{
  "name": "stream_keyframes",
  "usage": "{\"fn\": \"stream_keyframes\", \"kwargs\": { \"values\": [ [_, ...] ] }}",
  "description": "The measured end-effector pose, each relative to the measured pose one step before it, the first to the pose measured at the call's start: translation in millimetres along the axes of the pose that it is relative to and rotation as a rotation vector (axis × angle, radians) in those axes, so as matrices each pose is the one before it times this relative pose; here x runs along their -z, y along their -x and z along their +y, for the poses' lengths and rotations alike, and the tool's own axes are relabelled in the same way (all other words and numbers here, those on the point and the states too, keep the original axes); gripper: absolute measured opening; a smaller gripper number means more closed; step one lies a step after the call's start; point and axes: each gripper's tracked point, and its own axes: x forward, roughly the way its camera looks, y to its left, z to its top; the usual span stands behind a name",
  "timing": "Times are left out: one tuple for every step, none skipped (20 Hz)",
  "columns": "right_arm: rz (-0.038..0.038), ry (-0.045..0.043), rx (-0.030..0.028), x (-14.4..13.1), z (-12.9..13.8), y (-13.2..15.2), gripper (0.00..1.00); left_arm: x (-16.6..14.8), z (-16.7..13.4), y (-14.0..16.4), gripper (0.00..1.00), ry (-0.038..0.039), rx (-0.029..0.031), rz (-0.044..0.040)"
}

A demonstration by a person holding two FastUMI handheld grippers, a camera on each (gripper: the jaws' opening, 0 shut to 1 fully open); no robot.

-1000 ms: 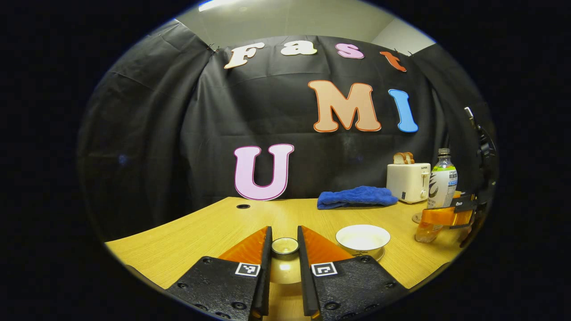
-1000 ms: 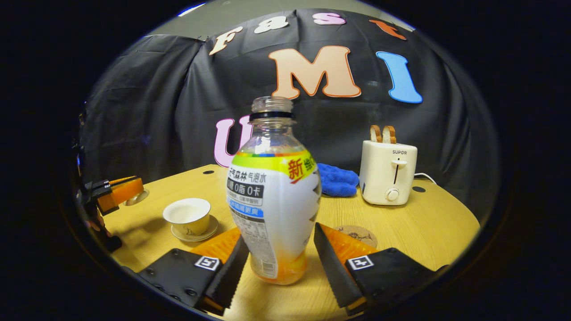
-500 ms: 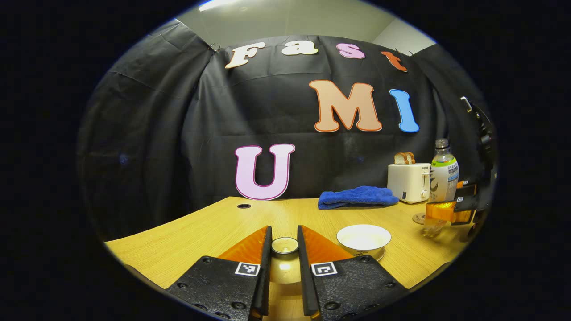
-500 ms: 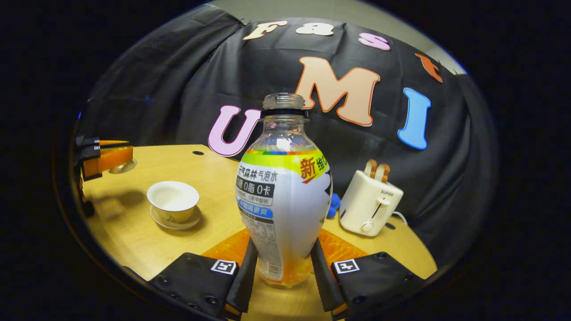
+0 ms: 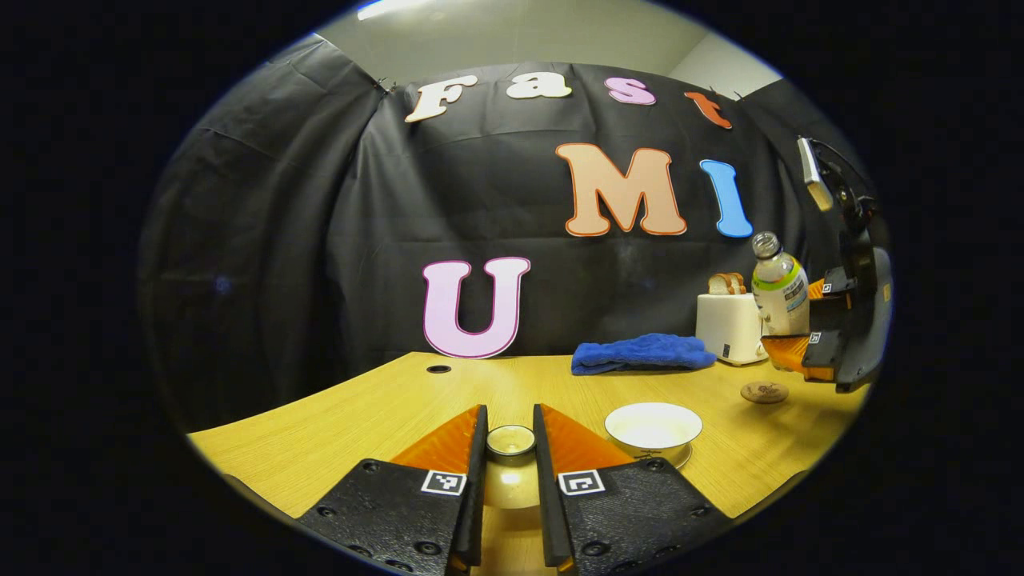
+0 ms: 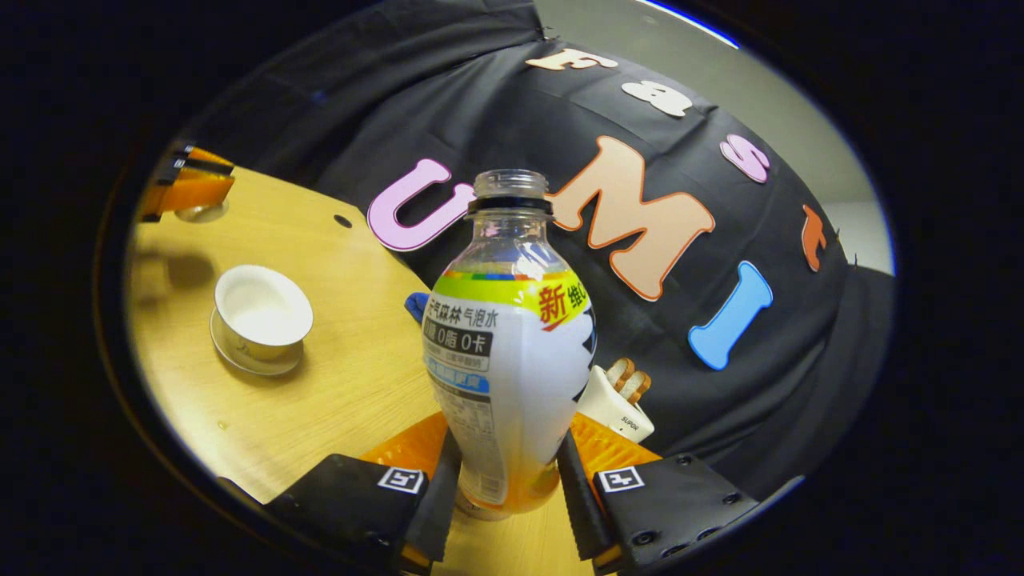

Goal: Open the teacup lid with one hand, grasp the water bottle and pour water into the teacup with the other hand; after pouring, place the water bottle on the coaster and then close the teacup lid.

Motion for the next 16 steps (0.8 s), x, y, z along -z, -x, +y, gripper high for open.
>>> {"fn": "stream_keyframes", "kwargs": {
  "values": [
    [0.00704, 0.03189, -0.00451, 2.97, 5.58, -1.78, 0.63, -0.53, -0.14, 0.28, 0.27, -0.00007, -0.00054, 0.00055],
    [0.00464, 0.03351, 0.00226, 1.80, 3.97, -1.12, 0.63, 0.83, 0.23, 0.61, 0.27, 0.00057, -0.00017, -0.00027],
    [0.00131, 0.05433, 0.01186, 1.37, 3.24, -2.88, 0.64, -0.12, -0.16, -0.18, 0.27, -0.00033, 0.00011, 0.00047],
    [-0.00191, 0.05388, 0.01308, -0.47, 2.66, -3.48, 0.64, -0.33, -0.28, -0.04, 0.27, 0.00041, -0.00013, -0.00095],
    [-0.00343, 0.04562, 0.01052, -0.36, 1.54, -0.72, 0.63, -0.24, -0.38, 0.05, 0.27, -0.00038, -0.00010, 0.00092],
    [-0.00566, 0.04656, 0.01077, -1.23, 2.07, 0.05, 0.64, 0.65, 0.87, -0.28, 0.27, 0.00102, 0.00012, -0.00021],
    [-0.00691, 0.04146, 0.00899, 0.30, 2.69, 0.35, 0.64, -0.26, -0.68, -0.04, 0.27, 0.00032, 0.00000, 0.00063],
    [-0.00431, 0.03668, 0.00950, -0.46, 2.81, 0.88, 0.64, 0.64, 0.63, 0.46, 0.27, 0.00020, 0.00024, 0.00036],
    [-0.00094, 0.03668, 0.00358, -0.30, 2.47, -1.06, 0.63, -1.06, -0.18, 0.08, 0.27, 0.00026, 0.00000, -0.00002],
    [0.00238, 0.06148, -0.00546, 0.60, 8.13, 0.13, 0.63, 0.79, -0.16, -0.47, 0.27, 0.00037, -0.00012, 0.00023],
    [0.00086, 0.05407, -0.00258, -0.38, 5.34, -1.80, 0.63, -0.30, 0.22, 0.25, 0.27, 0.00005, 0.00015, 0.00020],
    [-0.00121, 0.04095, 0.00524, 0.19, 2.82, -0.21, 0.63, -0.39, -0.15, 0.39, 0.27, 0.00041, 0.00001, 0.00000],
    [-0.00206, 0.03341, 0.00248, -0.95, 3.10, 0.76, 0.64, 0.36, 0.63, 1.01, 0.27, -0.00019, -0.00001, 0.00032],
    [0.00027, 0.02005, 0.00226, 1.18, 4.42, 0.68, 0.64, -0.61, -0.69, -1.08, 0.27, 0.00014, 0.00004, -0.00010],
    [-0.00027, 0.01198, 0.00064, 0.66, 1.52, 0.66, 0.64, 0.43, 0.26, -0.13, 0.27, 0.00014, 0.00002, -0.00016],
    [-0.00091, 0.01268, 0.00508, -0.45, -0.28, -0.64, 0.64, -0.35, -0.31, -0.01, 0.27, 0.00063, 0.00067, 0.00080]
  ]
}}
